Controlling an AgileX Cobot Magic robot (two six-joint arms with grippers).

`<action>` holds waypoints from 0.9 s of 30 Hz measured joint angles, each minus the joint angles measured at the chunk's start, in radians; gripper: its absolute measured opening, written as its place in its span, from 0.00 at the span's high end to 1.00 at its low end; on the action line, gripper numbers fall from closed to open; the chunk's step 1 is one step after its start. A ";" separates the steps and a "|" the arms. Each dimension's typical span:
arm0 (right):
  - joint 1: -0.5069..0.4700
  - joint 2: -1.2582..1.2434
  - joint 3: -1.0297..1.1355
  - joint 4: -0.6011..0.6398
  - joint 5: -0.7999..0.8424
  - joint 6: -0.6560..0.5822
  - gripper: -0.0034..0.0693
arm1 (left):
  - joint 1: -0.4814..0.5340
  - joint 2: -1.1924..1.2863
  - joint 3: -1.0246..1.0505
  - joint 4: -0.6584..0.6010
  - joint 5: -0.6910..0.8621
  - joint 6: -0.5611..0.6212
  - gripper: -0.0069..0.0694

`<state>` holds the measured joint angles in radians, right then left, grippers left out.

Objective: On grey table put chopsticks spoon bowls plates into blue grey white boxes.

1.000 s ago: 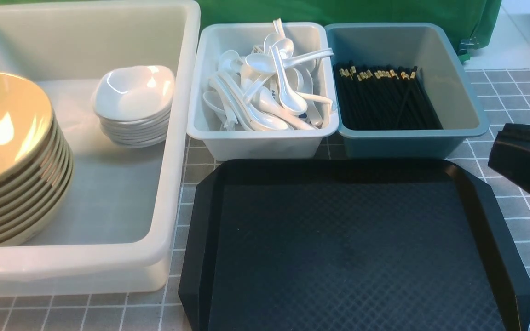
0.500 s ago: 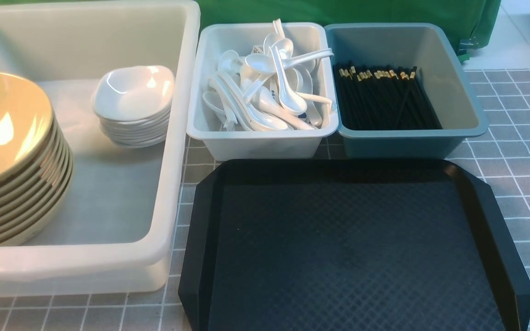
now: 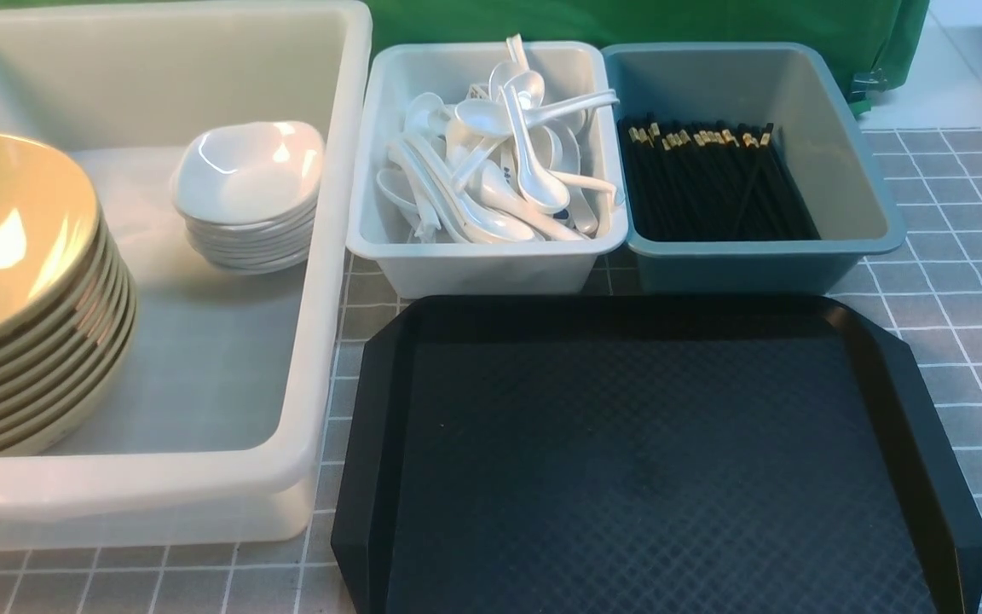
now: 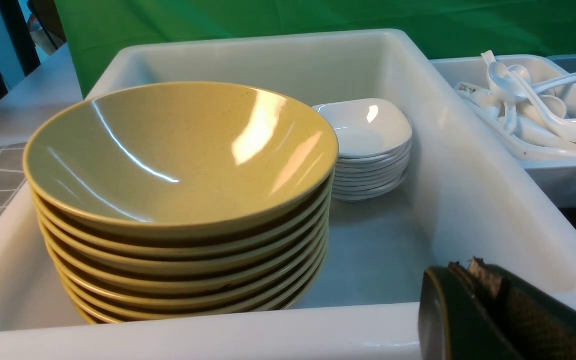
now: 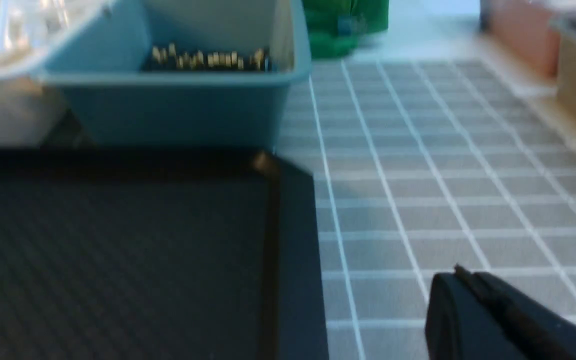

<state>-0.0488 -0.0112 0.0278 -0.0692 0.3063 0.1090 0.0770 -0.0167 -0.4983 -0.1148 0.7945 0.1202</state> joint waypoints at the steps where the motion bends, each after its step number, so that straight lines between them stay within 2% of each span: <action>1: 0.008 0.000 0.000 -0.002 0.007 0.000 0.91 | 0.000 0.000 0.000 0.000 0.000 0.000 0.92; 5: 0.038 0.000 0.000 -0.004 0.012 0.000 0.91 | 0.000 0.000 0.000 0.000 0.001 0.000 0.92; 27: 0.039 0.000 0.000 -0.004 0.013 0.000 0.91 | 0.000 0.000 0.000 0.000 0.003 -0.003 0.92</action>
<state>-0.0103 -0.0112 0.0278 -0.0727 0.3191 0.1090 0.0770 -0.0167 -0.4983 -0.1148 0.7972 0.1169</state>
